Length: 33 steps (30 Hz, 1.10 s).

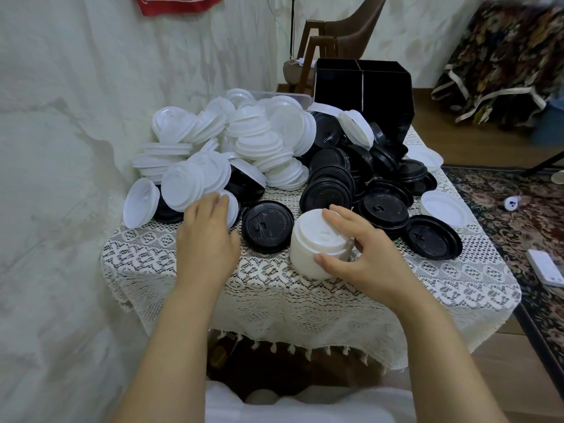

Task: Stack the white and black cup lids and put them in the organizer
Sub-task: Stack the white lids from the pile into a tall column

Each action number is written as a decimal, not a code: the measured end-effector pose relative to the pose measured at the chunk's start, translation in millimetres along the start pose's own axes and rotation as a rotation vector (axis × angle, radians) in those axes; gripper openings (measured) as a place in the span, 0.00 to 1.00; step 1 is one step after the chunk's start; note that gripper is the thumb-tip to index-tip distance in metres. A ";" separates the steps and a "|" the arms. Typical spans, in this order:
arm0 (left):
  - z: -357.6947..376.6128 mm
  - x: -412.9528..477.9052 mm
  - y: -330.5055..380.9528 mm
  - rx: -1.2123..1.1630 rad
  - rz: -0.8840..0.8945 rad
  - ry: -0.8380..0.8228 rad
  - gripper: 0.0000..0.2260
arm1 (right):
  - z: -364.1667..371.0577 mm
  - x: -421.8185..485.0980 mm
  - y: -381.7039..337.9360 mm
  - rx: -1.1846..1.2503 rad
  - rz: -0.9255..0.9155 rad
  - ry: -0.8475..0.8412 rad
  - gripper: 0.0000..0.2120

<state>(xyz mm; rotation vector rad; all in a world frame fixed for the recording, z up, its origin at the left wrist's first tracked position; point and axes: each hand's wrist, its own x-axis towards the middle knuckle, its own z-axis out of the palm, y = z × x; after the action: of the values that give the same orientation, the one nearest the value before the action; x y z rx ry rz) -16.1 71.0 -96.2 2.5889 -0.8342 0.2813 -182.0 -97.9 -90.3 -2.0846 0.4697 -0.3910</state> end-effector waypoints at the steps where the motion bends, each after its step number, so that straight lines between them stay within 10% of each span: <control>1: 0.6 0.7 -0.3 0.006 -0.005 -0.003 0.28 | 0.0 -0.1 0.0 0.004 0.000 -0.001 0.33; 33: -19.9 -3.2 6.3 -0.296 0.017 0.194 0.26 | -0.7 -0.7 0.6 -0.010 -0.002 -0.015 0.33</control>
<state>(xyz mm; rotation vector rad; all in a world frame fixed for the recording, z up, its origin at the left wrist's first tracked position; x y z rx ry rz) -23.7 76.6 -77.3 2.2406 -0.7655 0.3770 -183.1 -98.4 -90.5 -2.0963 0.4617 -0.3742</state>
